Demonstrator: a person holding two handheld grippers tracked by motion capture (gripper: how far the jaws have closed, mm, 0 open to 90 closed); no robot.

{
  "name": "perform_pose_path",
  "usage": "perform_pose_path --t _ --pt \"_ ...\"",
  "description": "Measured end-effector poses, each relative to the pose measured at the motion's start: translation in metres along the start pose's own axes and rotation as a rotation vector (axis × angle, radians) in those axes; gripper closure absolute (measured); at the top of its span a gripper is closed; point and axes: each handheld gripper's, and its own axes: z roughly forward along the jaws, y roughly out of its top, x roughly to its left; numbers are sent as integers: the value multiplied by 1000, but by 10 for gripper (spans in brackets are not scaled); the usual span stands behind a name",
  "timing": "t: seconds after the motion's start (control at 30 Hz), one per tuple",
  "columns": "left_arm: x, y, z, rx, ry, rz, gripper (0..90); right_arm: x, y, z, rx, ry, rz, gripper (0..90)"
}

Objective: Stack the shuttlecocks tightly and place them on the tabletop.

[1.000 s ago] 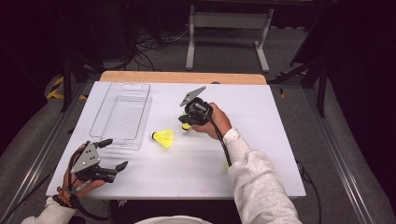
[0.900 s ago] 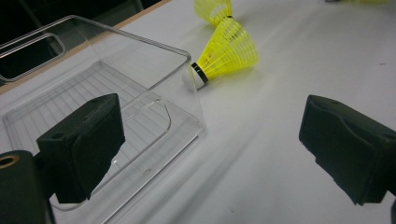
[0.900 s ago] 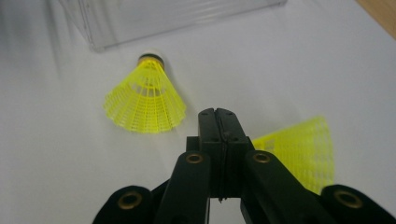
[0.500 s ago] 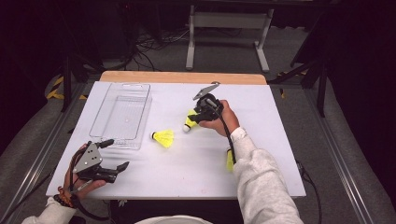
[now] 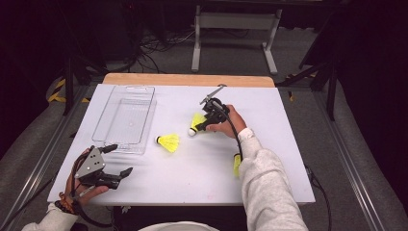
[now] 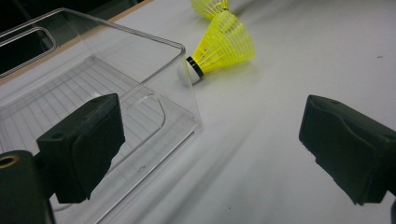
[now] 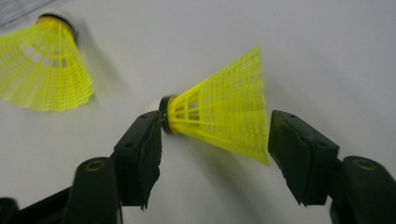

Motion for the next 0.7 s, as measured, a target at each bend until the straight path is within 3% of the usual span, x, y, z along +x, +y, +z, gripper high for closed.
perform_pose_path --t 0.07,0.33,0.4,0.47,0.57,0.7 --pt "0 0 0 1 1 1 75 2 -3 -1 29 13 -37 504" --pt "-1 1 0 10 4 10 75 21 -11 -16 21 49 -151 888" --pt "-2 1 0 7 7 2 75 29 -13 -19 13 36 -186 900" --pt "-2 1 0 6 9 2 75 32 -14 -21 6 29 -190 900" --pt "-2 1 0 5 10 1 75 41 -18 -31 -52 27 -200 900" --pt "-2 1 0 9 7 8 75 54 -20 -40 -76 54 -235 900"
